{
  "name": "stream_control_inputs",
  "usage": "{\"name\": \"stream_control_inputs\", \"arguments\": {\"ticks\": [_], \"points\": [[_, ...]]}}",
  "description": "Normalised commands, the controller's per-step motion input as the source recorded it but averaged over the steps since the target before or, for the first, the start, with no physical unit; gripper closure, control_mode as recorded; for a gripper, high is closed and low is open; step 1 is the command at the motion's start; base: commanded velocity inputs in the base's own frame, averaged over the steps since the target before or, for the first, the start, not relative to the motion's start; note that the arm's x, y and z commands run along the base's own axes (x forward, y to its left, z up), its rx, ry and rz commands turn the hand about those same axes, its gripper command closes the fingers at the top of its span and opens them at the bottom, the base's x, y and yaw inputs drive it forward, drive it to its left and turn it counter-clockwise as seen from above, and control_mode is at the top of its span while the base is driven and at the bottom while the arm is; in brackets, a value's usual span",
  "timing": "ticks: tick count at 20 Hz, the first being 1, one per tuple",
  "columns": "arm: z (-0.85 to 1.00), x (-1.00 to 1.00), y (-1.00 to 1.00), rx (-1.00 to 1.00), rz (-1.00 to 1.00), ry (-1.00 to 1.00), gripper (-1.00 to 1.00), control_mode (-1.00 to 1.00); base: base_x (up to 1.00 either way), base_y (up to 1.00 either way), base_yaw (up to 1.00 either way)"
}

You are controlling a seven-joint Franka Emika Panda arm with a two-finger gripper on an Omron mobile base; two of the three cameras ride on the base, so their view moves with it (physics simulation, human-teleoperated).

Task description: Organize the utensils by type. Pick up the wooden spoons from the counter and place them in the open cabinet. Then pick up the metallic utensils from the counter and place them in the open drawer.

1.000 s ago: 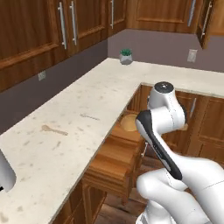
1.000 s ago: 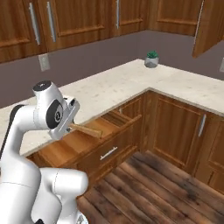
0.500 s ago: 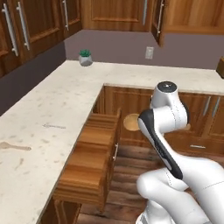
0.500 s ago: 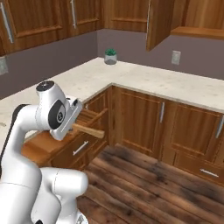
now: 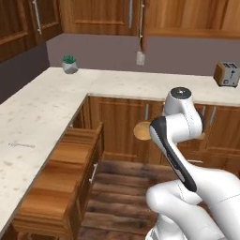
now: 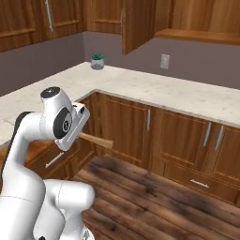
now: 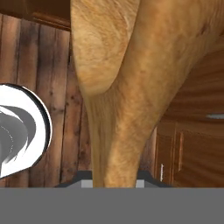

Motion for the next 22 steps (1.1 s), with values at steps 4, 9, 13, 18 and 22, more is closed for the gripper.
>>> {"name": "stream_control_inputs", "arguments": {"ticks": [4,9,13,18,22], "points": [[0.0,0.0,0.0,0.0,0.0,0.0,1.0,1.0,0.37,-0.56,-0.25],[0.0,0.0,0.0,0.0,0.0,0.0,1.0,1.0,0.41,-0.45,-0.34],[0.0,0.0,0.0,0.0,0.0,0.0,1.0,1.0,0.61,-0.38,-0.21],[0.0,0.0,0.0,0.0,0.0,0.0,1.0,1.0,0.64,-0.41,-0.04],[0.0,0.0,0.0,0.0,0.0,0.0,1.0,1.0,0.63,-0.42,-0.02]]}}
